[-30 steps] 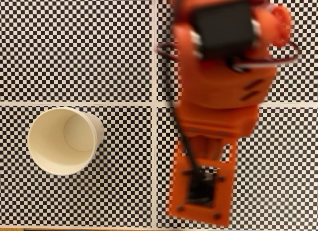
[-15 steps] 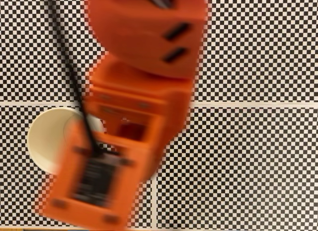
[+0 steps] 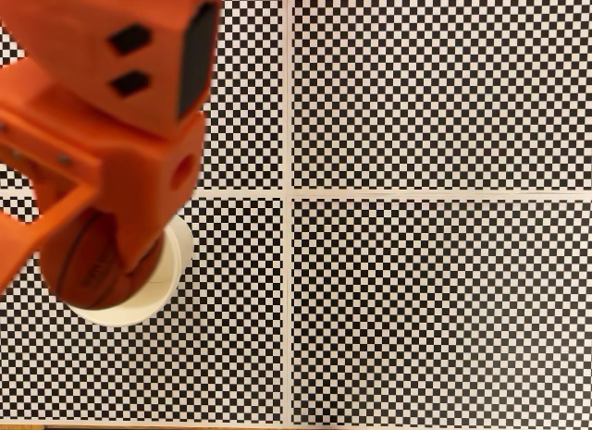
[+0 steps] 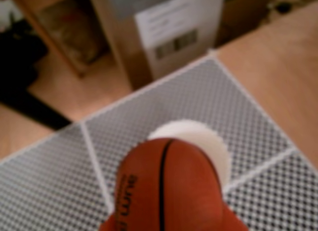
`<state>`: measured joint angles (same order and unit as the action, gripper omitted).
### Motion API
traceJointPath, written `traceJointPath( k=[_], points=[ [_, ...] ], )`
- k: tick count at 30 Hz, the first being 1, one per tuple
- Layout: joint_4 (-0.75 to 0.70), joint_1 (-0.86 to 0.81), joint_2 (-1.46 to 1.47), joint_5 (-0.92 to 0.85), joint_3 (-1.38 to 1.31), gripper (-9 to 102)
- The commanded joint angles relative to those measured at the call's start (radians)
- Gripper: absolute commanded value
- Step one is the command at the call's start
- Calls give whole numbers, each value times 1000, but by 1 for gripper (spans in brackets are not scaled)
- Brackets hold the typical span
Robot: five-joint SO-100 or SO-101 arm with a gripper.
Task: Grasp basketball and place into cup.
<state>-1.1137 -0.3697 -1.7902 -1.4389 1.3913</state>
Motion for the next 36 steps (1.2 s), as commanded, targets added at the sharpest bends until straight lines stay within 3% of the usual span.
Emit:
traceJointPath(
  k=[1,18,36],
  points=[
    [12,-25,40,-5,-94,0],
    [3,-72,342,-11,-333,0],
    [-31,-32,385,-3,-327,0]
  ],
)
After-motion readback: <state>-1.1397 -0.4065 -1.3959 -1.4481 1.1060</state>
